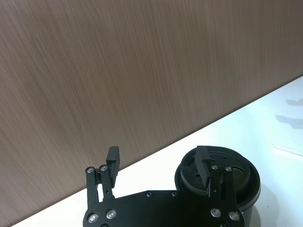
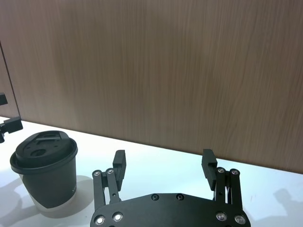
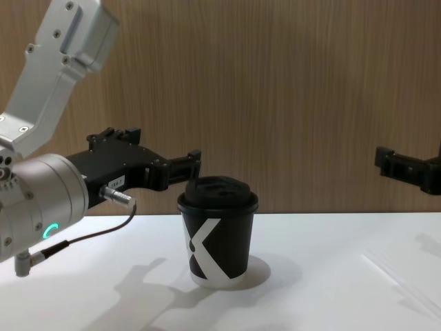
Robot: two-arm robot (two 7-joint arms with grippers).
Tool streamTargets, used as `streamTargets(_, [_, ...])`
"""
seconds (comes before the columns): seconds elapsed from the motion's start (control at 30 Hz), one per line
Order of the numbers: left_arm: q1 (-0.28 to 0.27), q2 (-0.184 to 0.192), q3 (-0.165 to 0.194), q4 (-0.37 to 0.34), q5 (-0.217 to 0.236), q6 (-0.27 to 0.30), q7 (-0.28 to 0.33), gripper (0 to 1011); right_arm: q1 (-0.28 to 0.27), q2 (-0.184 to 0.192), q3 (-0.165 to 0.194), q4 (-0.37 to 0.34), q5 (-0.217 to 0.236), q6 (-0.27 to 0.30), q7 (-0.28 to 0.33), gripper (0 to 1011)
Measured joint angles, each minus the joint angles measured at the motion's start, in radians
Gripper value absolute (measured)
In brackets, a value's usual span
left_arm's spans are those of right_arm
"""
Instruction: Pick up the straw with one hand, pass it to the other hand, and insert it into the cup.
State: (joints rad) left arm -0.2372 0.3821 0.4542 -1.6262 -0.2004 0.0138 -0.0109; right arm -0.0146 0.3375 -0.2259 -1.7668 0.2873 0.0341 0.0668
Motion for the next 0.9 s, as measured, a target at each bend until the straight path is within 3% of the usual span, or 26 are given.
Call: streamTargets(0.9, [0.000, 0.000, 0.000, 0.000, 0.000, 0.000, 0.000, 1002, 0.000, 0.000, 0.000, 0.000, 0.000, 0.000, 0.000, 1001])
